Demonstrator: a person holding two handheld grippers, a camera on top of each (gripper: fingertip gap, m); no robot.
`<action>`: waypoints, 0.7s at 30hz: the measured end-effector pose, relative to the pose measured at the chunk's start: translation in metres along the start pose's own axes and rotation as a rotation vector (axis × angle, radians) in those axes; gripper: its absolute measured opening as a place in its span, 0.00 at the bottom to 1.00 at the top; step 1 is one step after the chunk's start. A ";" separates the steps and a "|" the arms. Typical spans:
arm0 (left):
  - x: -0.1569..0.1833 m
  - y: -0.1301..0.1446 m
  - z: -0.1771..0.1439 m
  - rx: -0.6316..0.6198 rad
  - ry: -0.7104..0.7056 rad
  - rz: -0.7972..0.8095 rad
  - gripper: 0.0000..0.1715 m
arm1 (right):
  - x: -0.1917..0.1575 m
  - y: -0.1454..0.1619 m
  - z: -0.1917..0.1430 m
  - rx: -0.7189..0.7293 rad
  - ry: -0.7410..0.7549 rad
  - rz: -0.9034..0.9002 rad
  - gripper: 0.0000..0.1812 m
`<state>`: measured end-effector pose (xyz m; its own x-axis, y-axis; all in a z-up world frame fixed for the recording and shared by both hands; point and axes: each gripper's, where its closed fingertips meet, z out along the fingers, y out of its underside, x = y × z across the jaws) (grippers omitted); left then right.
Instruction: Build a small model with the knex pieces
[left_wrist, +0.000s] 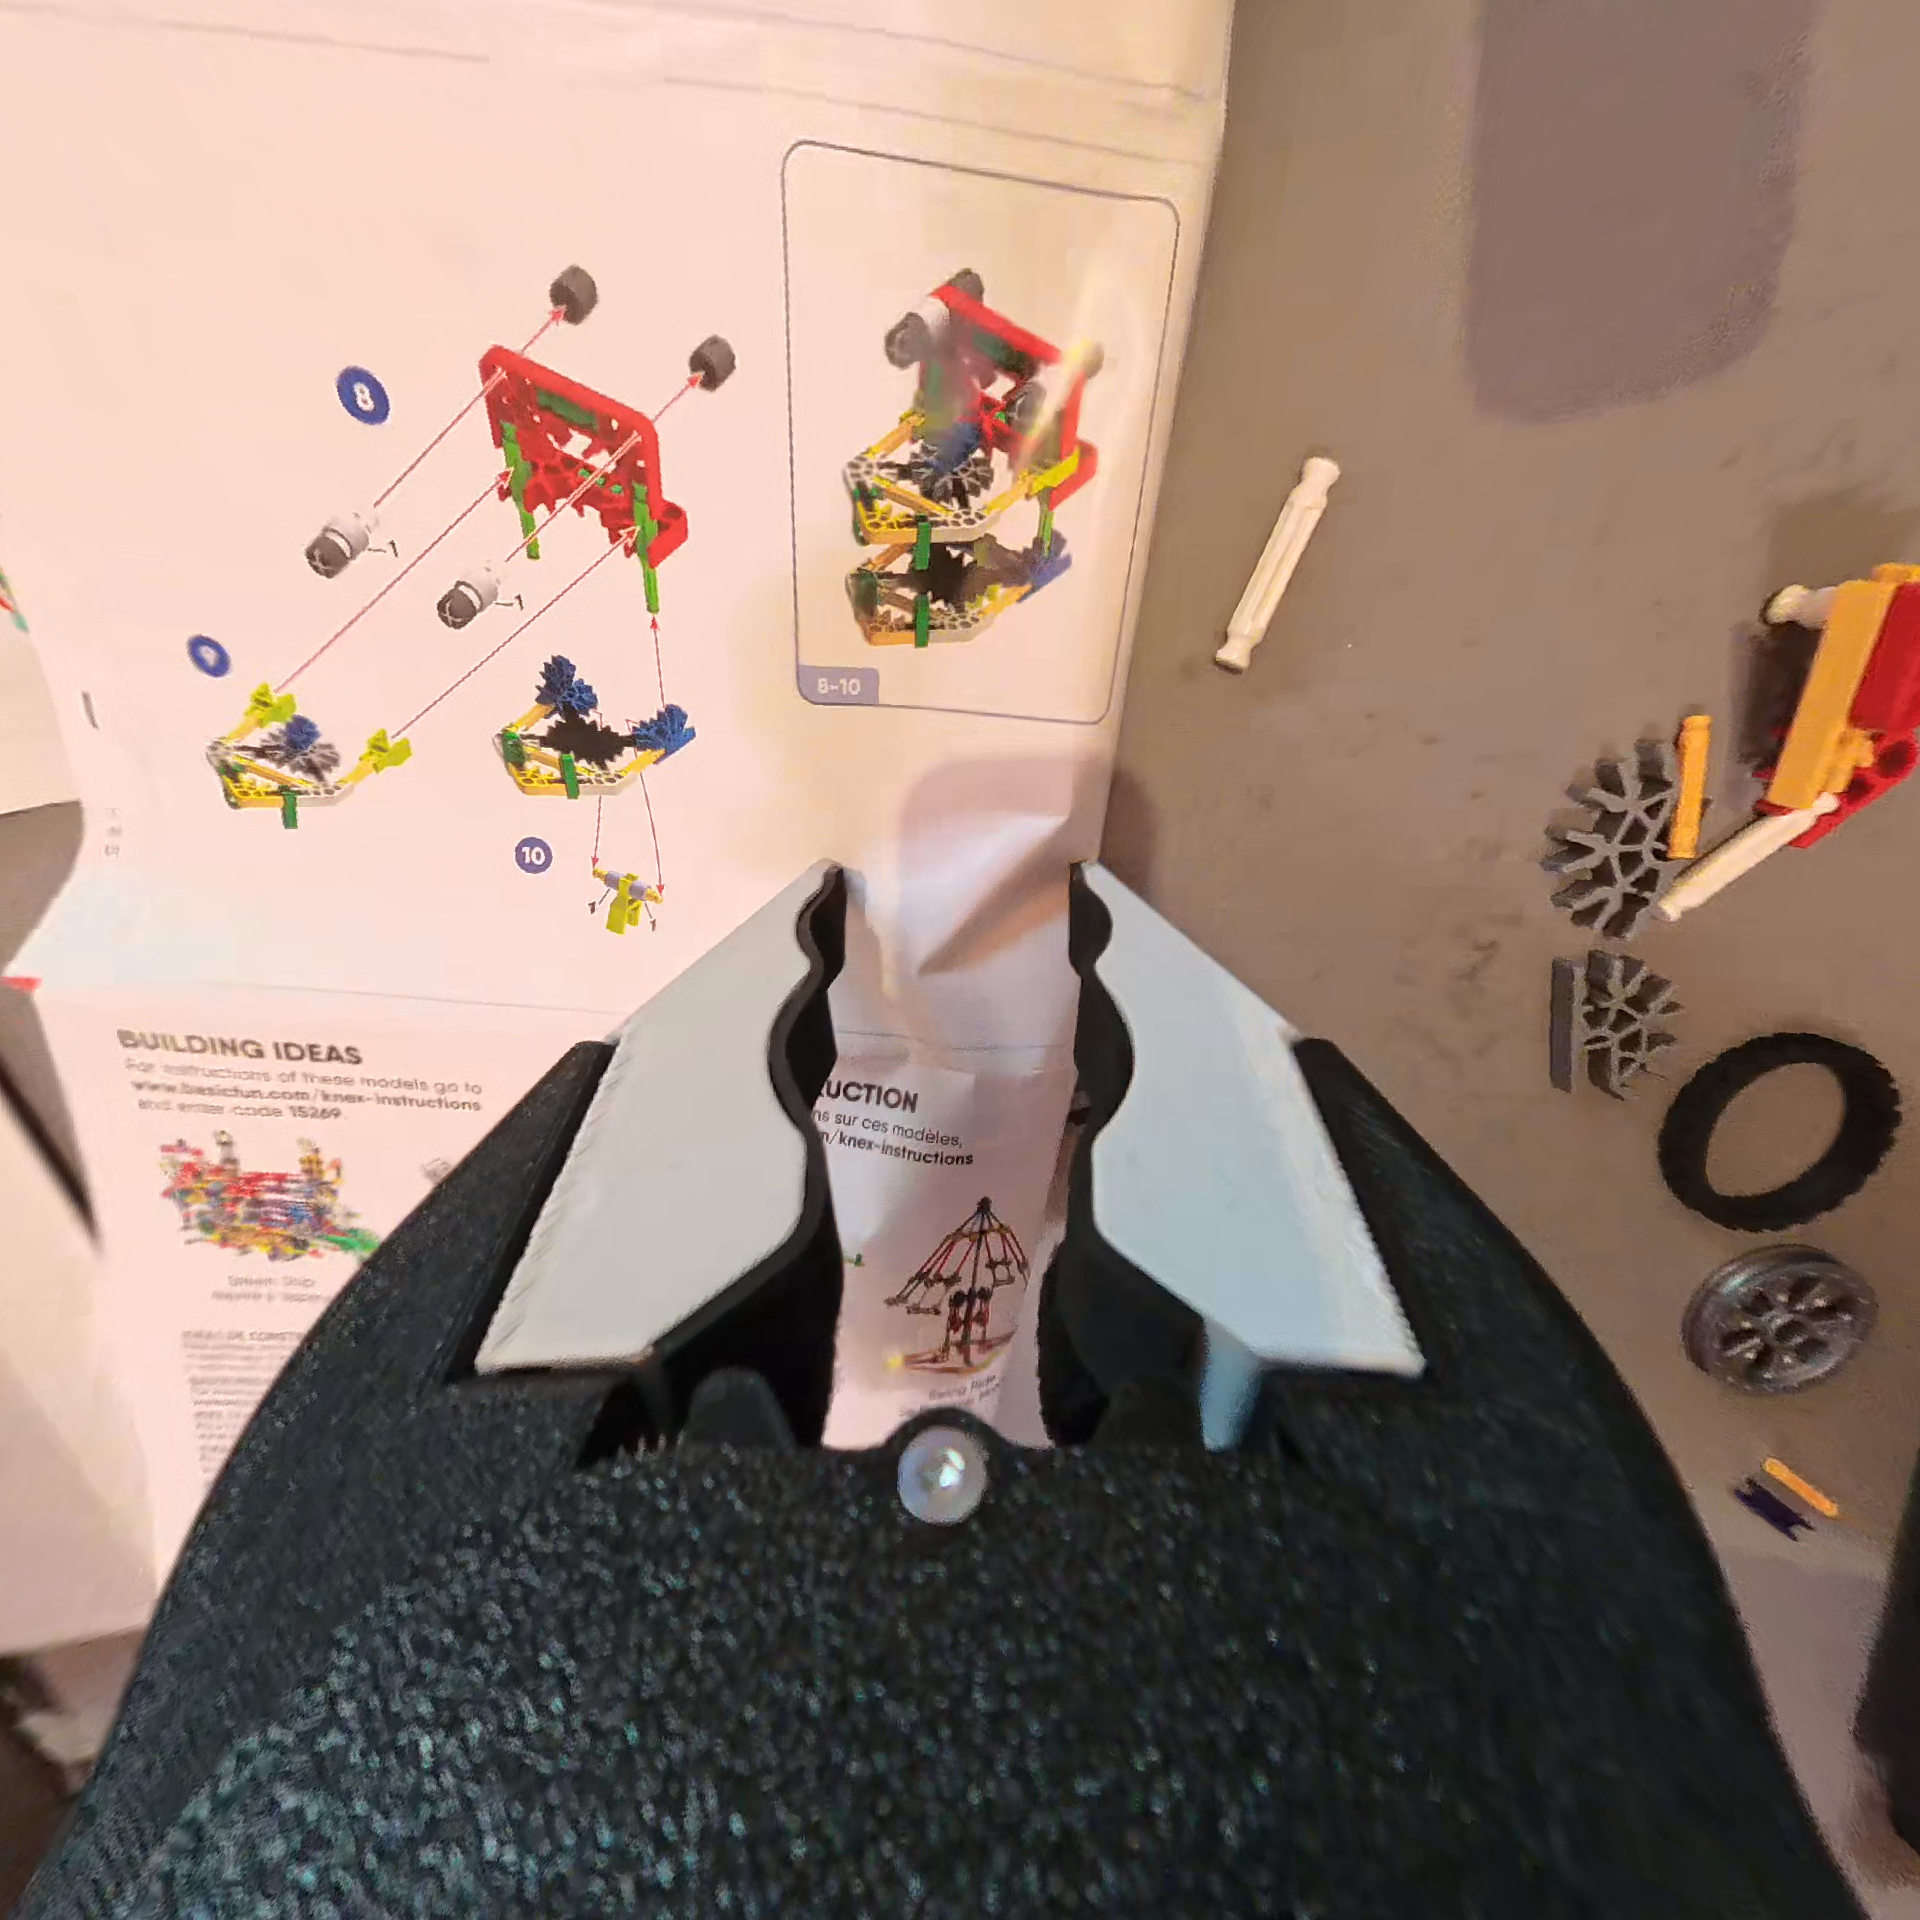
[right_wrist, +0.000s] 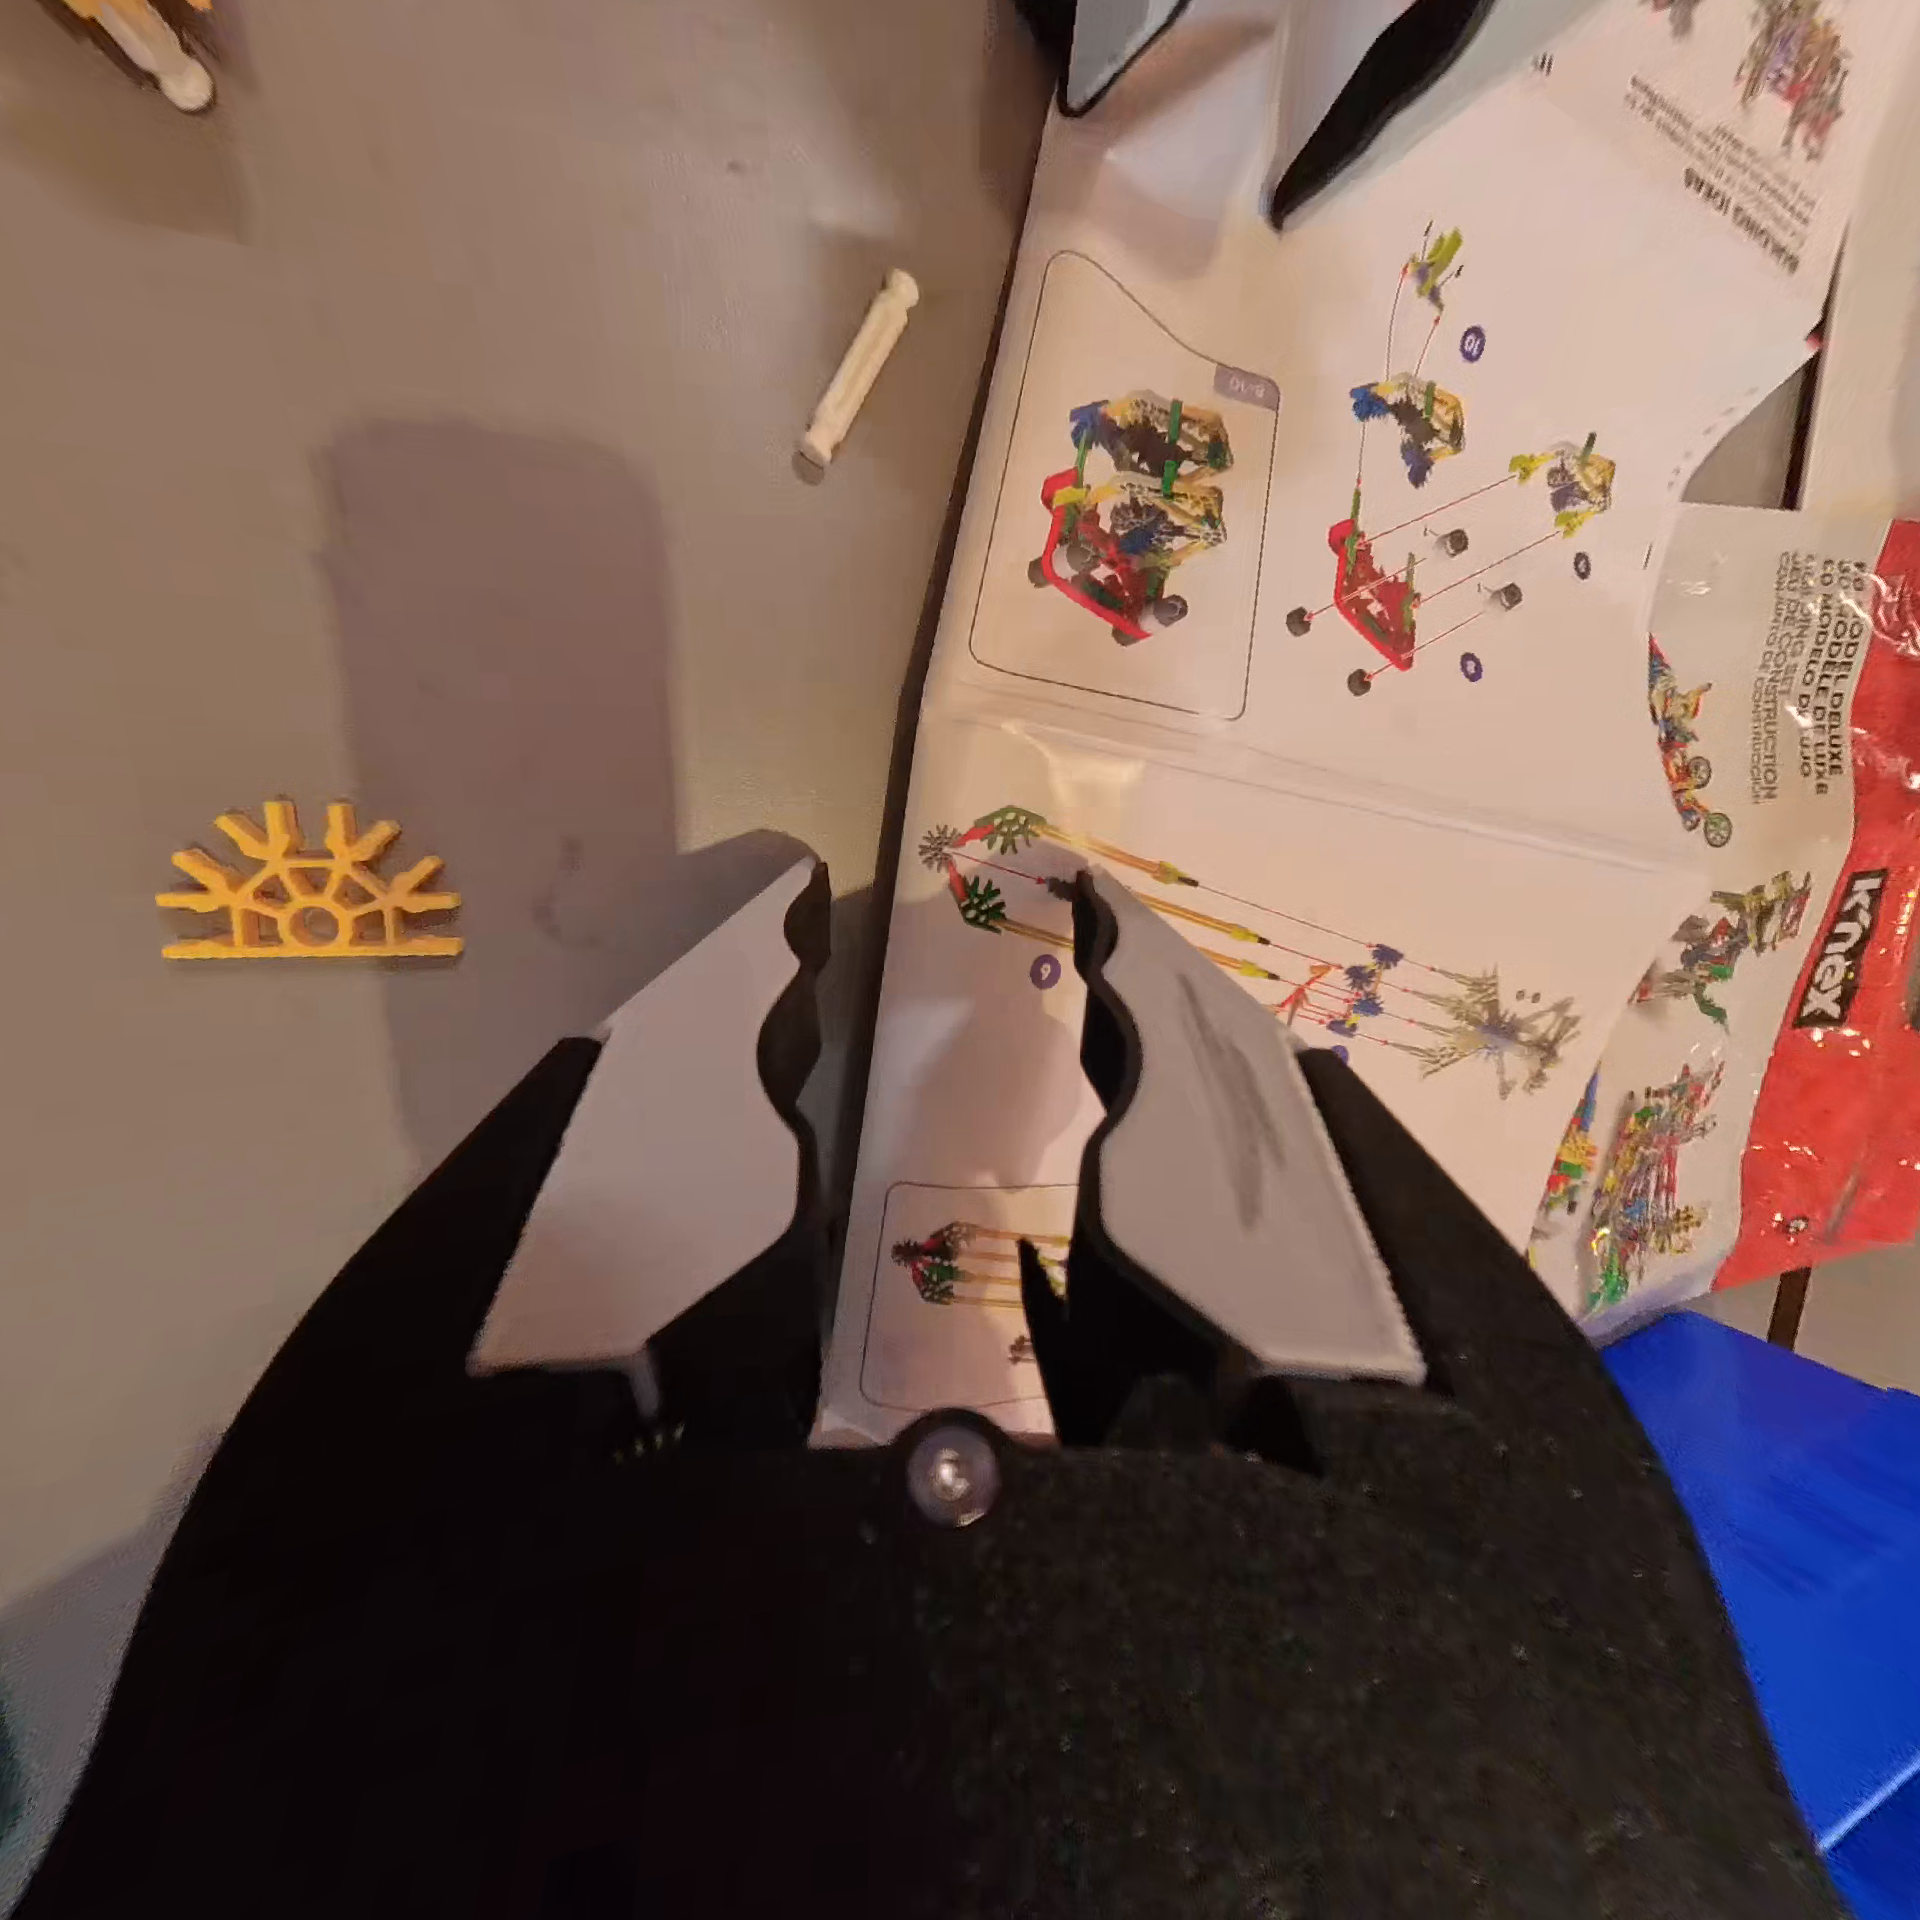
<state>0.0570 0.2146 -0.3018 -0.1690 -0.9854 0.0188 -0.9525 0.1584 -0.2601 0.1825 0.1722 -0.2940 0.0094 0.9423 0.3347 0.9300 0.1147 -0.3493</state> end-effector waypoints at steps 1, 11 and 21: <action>0.000 0.000 0.000 0.015 0.025 -0.017 0.24 | 0.002 0.001 0.000 -0.011 0.013 0.001 0.23; -0.010 -0.003 -0.009 0.042 -0.066 -0.004 0.28 | 0.019 -0.003 -0.012 -0.021 0.119 -0.080 0.00; 0.019 -0.066 -0.101 0.219 -0.483 0.126 0.50 | 0.062 -0.039 -0.079 0.093 0.188 0.112 0.00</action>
<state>0.0909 0.1918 -0.1870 -0.0940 -0.8839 -0.4581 -0.8488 0.3116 -0.4272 0.1760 0.2011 -0.1903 0.1872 0.8768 0.4430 0.8816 0.0489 -0.4695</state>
